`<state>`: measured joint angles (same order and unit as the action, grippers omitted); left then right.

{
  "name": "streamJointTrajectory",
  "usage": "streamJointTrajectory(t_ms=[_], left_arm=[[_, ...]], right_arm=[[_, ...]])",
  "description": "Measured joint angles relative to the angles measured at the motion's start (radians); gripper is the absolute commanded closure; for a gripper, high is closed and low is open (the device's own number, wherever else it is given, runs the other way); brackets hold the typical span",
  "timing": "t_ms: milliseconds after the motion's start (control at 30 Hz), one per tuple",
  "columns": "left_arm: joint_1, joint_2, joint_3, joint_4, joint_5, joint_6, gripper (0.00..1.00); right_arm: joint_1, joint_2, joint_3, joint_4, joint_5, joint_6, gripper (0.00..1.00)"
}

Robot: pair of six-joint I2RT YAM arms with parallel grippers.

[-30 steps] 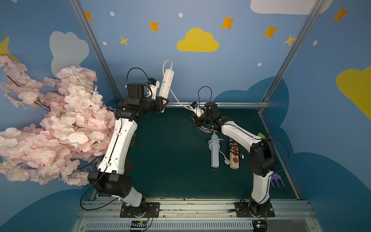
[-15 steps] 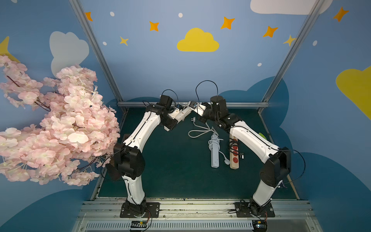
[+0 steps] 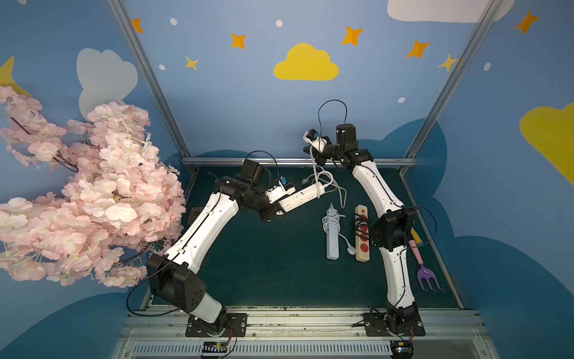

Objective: Wrap the cord around the power strip
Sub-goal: Wrap the power cord around the power strip.

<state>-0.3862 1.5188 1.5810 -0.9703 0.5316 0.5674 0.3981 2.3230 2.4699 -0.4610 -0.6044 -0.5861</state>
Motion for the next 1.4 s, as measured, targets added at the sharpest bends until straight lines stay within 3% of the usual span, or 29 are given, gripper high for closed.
streamJointTrajectory(t_ms=[200,367,533,633,800,967,1033,1200,1400], left_arm=[[0.0,-0.065,-0.06,0.217,0.131,-0.109,0.97],[0.015,-0.067,-0.08,0.416,0.158,-0.273,0.97],[0.031,-0.066,-0.071,0.545,0.154,-0.404,0.97],[0.035,-0.06,-0.037,0.559,0.139,-0.449,0.97],[0.055,-0.061,0.019,0.56,0.096,-0.49,0.97],[0.14,-0.07,0.028,0.566,0.04,-0.557,0.97],[0.201,-0.07,0.027,0.568,-0.001,-0.6,0.97],[0.316,-0.045,0.005,0.554,-0.089,-0.67,0.97],[0.319,0.045,0.021,0.562,-0.24,-0.609,0.97]], right_arm=[[0.025,0.0,-0.108,0.229,-0.116,0.281,0.71],[0.054,0.0,-0.254,0.426,-0.114,0.508,0.53],[0.072,0.001,-0.42,0.623,-0.048,0.693,0.47],[0.084,0.004,-0.457,0.661,0.005,0.731,0.47],[0.1,0.01,-0.46,0.697,0.078,0.746,0.52],[0.105,0.016,-0.48,0.68,0.129,0.705,0.84],[0.108,0.009,-0.521,0.669,0.138,0.668,0.93],[0.147,-0.088,-0.694,0.633,0.181,0.527,0.97],[0.193,-0.192,-0.769,0.552,0.272,0.369,1.0]])
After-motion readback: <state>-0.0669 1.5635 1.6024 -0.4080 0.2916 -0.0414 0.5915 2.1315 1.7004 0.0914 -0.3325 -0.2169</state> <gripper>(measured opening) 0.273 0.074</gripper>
